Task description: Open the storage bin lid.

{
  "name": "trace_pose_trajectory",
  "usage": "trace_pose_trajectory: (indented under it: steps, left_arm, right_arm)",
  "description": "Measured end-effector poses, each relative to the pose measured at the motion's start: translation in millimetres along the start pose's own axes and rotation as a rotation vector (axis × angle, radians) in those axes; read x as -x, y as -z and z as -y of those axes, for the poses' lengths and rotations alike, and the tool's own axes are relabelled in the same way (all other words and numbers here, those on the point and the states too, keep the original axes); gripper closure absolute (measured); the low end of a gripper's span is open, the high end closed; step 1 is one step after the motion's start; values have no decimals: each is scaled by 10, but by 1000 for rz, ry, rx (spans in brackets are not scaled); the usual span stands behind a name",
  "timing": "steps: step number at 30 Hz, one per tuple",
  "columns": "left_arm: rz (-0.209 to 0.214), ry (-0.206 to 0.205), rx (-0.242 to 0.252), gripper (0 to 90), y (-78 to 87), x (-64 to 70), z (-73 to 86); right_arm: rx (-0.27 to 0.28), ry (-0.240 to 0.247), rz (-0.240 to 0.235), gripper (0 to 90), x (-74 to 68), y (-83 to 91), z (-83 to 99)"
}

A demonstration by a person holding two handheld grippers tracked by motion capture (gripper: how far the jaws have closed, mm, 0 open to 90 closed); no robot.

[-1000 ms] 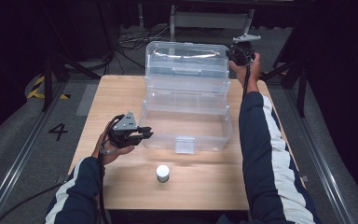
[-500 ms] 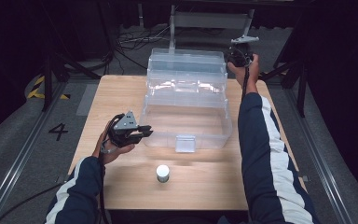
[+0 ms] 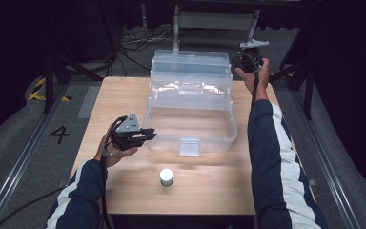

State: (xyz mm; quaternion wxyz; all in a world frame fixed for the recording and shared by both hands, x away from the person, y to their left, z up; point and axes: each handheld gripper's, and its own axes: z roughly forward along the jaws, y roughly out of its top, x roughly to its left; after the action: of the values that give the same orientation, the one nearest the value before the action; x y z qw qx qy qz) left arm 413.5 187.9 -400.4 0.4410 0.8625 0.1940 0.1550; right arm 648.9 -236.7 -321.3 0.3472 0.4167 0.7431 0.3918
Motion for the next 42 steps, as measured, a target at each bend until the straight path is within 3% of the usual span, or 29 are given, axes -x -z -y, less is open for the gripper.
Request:
trace_pose_trajectory:
  steps: [3, 9, 14, 32, 42]
  left_arm:
    - [-1, -6, -1, 791, 2, 0, 0]
    - [6, -8, -1, 809, 32, -17, 1]
    - [10, 10, 11, 861, 61, -44, 14]
    - [-13, -7, 1, 857, 61, -22, 1]
    - [-15, 2, -1, 856, 57, -8, -3]
  right_arm:
    - [-8, 24, 9, 686, -10, 59, 27]
    - [-10, 15, -35, 635, 0, 215, 46]
    - [-22, 57, -55, 602, -27, 375, 25]
    - [7, 61, -117, 583, -133, 699, 182]
    - [48, 67, -153, 574, -122, 1015, 341]
